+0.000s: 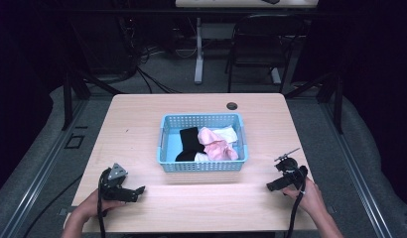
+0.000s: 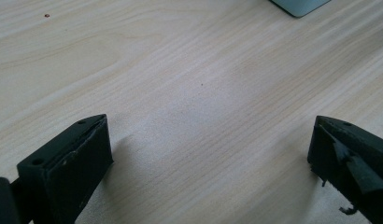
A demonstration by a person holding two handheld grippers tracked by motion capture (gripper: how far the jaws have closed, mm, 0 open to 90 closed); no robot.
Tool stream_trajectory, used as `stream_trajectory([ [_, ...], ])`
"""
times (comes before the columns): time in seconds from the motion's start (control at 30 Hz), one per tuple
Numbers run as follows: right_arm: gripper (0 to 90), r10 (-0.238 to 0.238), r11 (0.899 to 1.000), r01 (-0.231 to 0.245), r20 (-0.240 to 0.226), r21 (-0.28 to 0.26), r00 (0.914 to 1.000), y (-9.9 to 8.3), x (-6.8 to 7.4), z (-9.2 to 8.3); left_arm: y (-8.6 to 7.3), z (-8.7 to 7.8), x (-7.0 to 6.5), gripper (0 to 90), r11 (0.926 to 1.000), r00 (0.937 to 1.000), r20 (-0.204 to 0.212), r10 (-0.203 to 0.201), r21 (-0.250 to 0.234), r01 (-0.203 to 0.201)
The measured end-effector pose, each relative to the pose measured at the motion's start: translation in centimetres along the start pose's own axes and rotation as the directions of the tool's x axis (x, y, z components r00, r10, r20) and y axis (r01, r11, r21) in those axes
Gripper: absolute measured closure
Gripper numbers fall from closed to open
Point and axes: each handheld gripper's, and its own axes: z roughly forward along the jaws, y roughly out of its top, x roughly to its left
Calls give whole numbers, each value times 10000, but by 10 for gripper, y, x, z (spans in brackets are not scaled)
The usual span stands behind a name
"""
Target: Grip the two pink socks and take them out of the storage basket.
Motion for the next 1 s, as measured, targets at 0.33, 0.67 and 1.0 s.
stream_trajectory([
  [0.33,0,-15,10000,15,-18,-20,10000,2,-3,-17,0,0,0,0,10000,10000,-3,3,2,-3],
  [0.67,0,-195,9995,193,-72,-268,9998,5,-2,-31,0,0,0,0,10000,10000,-1,-1,2,1],
  [1.0,0,-178,9972,165,-178,-726,9997,10,-1,-48,0,0,0,0,10000,10000,-8,-2,-1,2],
])
